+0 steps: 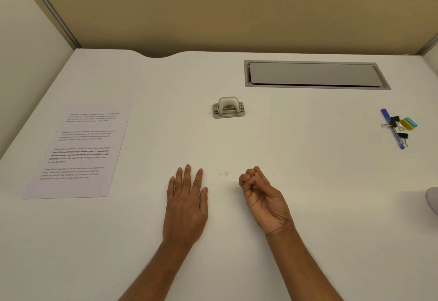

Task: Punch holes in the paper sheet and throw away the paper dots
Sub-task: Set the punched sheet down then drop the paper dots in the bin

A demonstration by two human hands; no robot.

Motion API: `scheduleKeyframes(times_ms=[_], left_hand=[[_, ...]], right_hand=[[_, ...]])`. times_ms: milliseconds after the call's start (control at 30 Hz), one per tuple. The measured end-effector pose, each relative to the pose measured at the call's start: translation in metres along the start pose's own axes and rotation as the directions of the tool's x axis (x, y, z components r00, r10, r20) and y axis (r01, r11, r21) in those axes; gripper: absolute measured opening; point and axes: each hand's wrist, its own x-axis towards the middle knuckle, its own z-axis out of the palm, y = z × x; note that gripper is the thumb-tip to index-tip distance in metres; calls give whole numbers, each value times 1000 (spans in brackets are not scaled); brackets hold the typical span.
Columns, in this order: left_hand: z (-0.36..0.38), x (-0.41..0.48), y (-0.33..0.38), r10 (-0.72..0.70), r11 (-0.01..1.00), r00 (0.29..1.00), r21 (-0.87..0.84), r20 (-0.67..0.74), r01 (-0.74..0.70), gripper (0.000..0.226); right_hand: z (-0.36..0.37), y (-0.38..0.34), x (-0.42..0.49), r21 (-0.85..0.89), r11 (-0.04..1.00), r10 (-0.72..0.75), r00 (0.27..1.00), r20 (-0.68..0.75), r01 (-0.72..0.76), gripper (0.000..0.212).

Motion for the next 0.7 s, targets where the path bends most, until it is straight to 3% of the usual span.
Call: scheduleKeyframes(times_ms=[267, 367, 467, 700], left_hand=[[-2, 1, 2, -16, 1000, 1000, -6, 17, 16, 53], [-3, 2, 2, -9, 1000, 1000, -15, -2, 9, 51], [-1, 7, 5, 2, 994, 999, -111, -54, -8, 45], [9, 26, 34, -162, 930, 981, -349, -103, 117, 32]], right_hand=[[3, -6, -2, -125, 992, -4, 1000, -29, 1, 52], [6, -6, -1, -163, 986, -32, 996, -85, 18, 18], [3, -11, 3, -112, 991, -92, 986, -139, 77, 32], [4, -11, 9, -90, 989, -131, 978, -164, 118, 46]])
